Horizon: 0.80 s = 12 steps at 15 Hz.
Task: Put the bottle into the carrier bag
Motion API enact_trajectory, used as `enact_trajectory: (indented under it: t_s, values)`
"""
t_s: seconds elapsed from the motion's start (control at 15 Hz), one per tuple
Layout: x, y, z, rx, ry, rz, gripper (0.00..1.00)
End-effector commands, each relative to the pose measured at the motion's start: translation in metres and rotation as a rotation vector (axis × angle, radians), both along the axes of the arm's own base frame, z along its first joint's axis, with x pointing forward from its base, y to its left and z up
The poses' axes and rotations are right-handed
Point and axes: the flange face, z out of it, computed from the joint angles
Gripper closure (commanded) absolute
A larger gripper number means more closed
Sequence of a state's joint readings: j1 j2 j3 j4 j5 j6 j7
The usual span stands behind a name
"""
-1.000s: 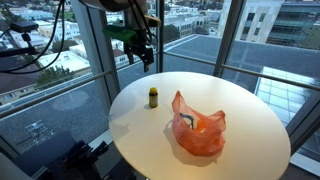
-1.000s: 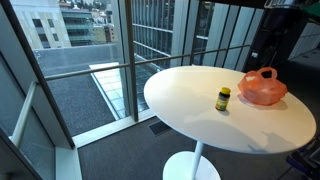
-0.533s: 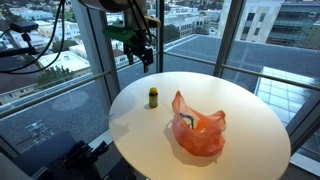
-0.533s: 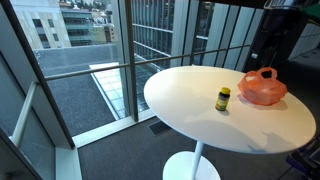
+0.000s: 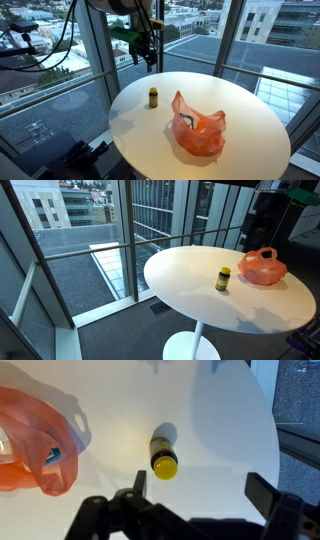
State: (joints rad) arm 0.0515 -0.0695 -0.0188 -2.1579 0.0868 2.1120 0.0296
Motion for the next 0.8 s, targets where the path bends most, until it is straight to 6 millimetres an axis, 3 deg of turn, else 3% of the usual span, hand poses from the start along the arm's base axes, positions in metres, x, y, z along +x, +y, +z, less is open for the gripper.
enact_trajectory:
  t_s: [0.0, 0.47, 0.73]
  values:
    - [0.032, 0.002, -0.004, -0.015, 0.007, -0.050, 0.00]
    - [0.079, 0.000, -0.047, -0.052, 0.070, -0.110, 0.00]
    - [0.092, 0.004, -0.078, -0.096, 0.106, -0.118, 0.00]
